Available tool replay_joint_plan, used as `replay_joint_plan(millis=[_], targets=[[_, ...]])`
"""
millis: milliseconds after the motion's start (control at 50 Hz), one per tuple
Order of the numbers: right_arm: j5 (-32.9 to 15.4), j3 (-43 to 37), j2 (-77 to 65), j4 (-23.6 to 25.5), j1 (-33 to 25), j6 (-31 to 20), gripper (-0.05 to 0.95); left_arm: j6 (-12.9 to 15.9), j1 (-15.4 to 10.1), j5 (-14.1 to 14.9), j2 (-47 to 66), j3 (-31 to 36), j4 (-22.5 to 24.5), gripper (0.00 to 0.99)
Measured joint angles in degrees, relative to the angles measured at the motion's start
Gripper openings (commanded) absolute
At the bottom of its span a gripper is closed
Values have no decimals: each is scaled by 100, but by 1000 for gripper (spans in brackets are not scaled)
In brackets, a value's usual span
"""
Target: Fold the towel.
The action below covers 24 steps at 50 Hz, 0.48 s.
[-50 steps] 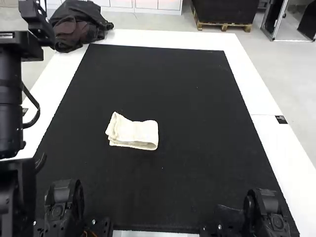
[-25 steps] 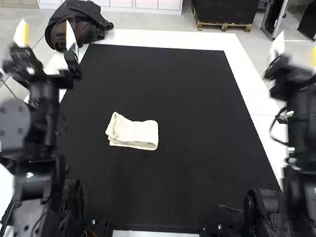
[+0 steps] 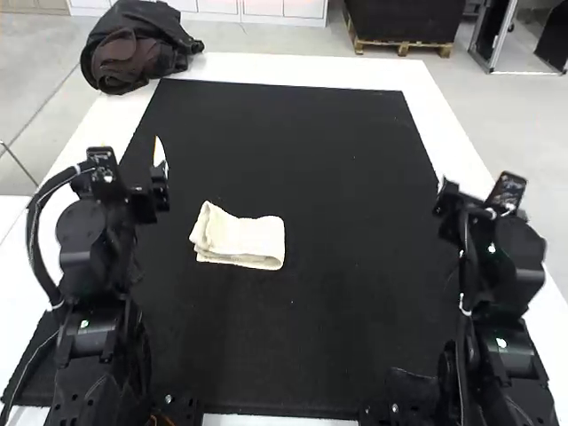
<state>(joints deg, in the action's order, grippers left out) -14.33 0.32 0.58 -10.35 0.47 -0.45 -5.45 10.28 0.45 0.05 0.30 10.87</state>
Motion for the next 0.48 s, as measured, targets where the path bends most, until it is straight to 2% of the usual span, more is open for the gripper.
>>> replay_joint_plan(millis=[120,240,480], targets=[[103,0,0,855,0,50,921,-52,0,0,0,0,-595,969],[184,0,-2,881,0,79,921,-26,0,0,0,0,-1012,969],[254,0,-2,881,0,87,921,24,0,0,0,2,-1045,969]])
